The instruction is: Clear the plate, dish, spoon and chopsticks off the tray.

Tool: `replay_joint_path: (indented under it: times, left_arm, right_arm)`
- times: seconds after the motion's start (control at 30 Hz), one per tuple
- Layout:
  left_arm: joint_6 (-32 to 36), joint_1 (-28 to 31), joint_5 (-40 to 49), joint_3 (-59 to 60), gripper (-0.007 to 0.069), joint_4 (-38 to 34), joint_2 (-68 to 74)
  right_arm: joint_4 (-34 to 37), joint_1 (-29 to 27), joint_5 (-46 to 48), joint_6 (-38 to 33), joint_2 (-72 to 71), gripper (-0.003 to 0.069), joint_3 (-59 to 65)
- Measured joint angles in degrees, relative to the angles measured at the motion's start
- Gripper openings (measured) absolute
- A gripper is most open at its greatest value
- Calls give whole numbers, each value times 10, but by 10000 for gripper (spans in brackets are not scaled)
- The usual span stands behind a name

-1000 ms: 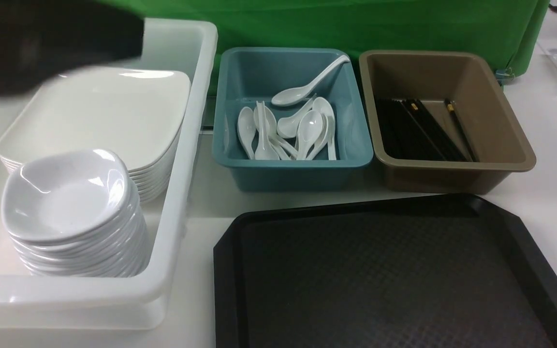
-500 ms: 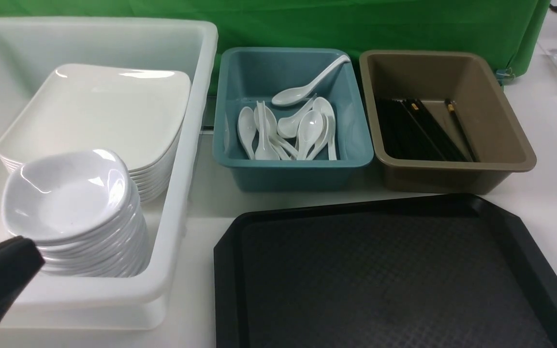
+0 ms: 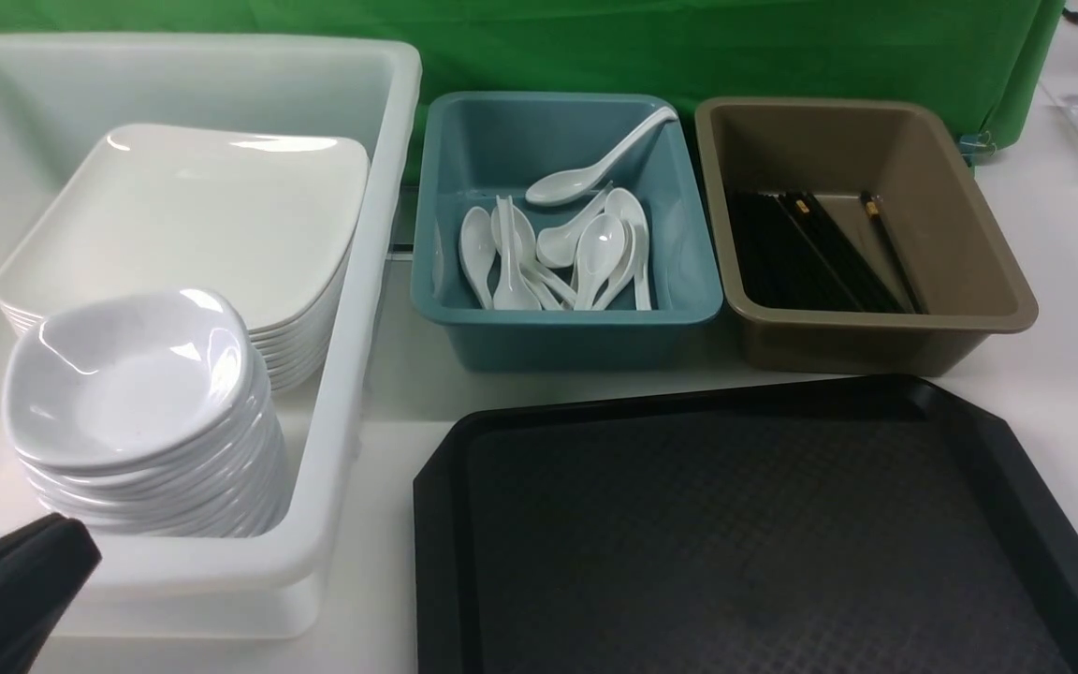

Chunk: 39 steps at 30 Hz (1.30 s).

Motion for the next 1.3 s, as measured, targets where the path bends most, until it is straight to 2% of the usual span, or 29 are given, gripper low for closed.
replay_joint_path:
  times: [0.13,0.23,0.3,0.37,0.43,0.5,0.6,1.3]
  left_arm:
    - [2,0,-1,3,10,22,0]
    - [-40,8,-16,17,10,93,-12]
    - [-95,40,-22,39,11,149,-35]
    - [-112,59,-25,53,11,165,-50]
    - [-126,111,-27,84,11,181,-72]
    - [-133,153,-27,109,11,186,-76]
    - [-139,178,-23,139,11,188,-77]
    - [-141,183,-29,145,13,188,-77]
  right_arm:
    - [0,0,0,1,0,239,0]
    - [0,0,0,1,0,239,0]
    - [0,0,1,1,0,239,0]
    - [0,0,1,1,0,239,0]
    - [0,0,1,2,0,239,0]
    - [0,0,1,2,0,239,0]
    - [0,0,1,2,0,239,0]
    - [0,0,1,2,0,241,0]
